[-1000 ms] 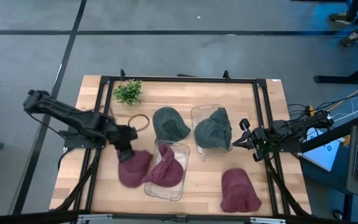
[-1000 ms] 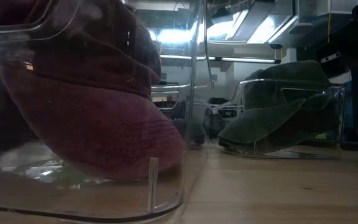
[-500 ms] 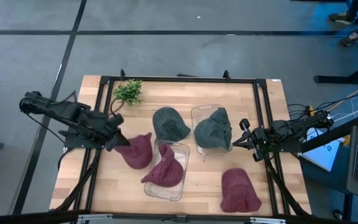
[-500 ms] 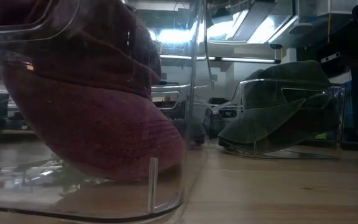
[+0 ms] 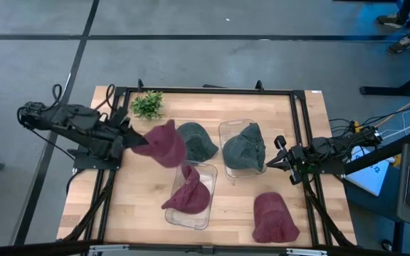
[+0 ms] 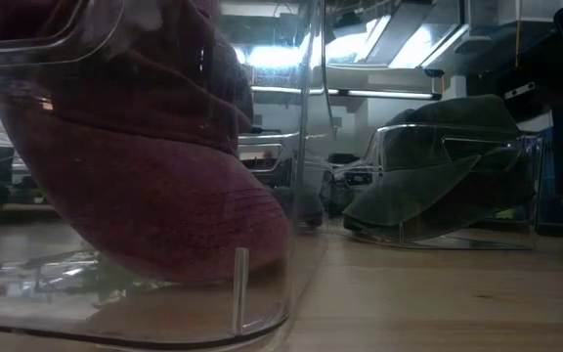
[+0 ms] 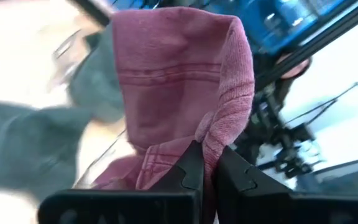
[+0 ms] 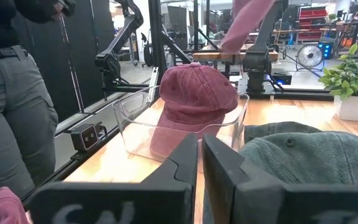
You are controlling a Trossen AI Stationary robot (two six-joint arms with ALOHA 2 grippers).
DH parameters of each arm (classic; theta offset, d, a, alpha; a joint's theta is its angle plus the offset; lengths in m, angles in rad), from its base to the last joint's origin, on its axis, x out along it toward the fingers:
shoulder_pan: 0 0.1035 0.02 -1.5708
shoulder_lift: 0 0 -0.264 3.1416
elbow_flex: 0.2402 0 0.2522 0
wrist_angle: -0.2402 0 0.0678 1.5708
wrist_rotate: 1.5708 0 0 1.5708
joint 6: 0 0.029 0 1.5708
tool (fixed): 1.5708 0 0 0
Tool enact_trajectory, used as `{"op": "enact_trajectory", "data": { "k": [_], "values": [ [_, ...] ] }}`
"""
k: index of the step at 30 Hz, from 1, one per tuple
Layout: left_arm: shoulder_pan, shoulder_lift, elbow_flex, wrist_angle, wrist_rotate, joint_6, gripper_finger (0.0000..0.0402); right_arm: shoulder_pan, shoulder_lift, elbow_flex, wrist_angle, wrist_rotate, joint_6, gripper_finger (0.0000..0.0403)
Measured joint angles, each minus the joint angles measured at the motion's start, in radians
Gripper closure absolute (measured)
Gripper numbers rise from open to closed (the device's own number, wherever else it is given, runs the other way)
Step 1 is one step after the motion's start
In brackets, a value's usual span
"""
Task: Pick & Place hat
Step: Put the top red cap into the left transparent bin
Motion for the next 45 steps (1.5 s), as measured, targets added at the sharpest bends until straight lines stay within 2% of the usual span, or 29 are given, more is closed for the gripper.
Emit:
{"op": "enact_trajectory", "data": {
  "k": [5,14,23,29,39,45],
  "values": [
    [-0.013,0.062,0.006,0.147,0.009,0.025,0.0394,0.0,0.0,0.0,0.0,0.0,0.0,0.0377],
    [-0.102,0.195,0.005,0.259,-0.043,-0.032,0.0394,0.0,0.0,0.0,0.0,0.0,0.0,0.0377],
    [-0.22,0.323,0.005,0.363,-0.168,-0.22,0.0394,0.0,0.0,0.0,0.0,0.0,0.0,0.0377],
    [-0.249,0.384,0.004,0.483,-0.178,-0.377,0.0394,0.0,0.0,0.0,0.0,0.0,0.0,0.0377],
    [-0.243,0.493,0.004,0.413,-0.233,-0.555,0.0394,0.0,0.0,0.0,0.0,0.0,0.0,0.0377],
    [-0.231,0.573,0.004,0.408,-0.254,-0.604,0.0394,0.0,0.0,0.0,0.0,0.0,0.0,0.0377]
  ]
}}
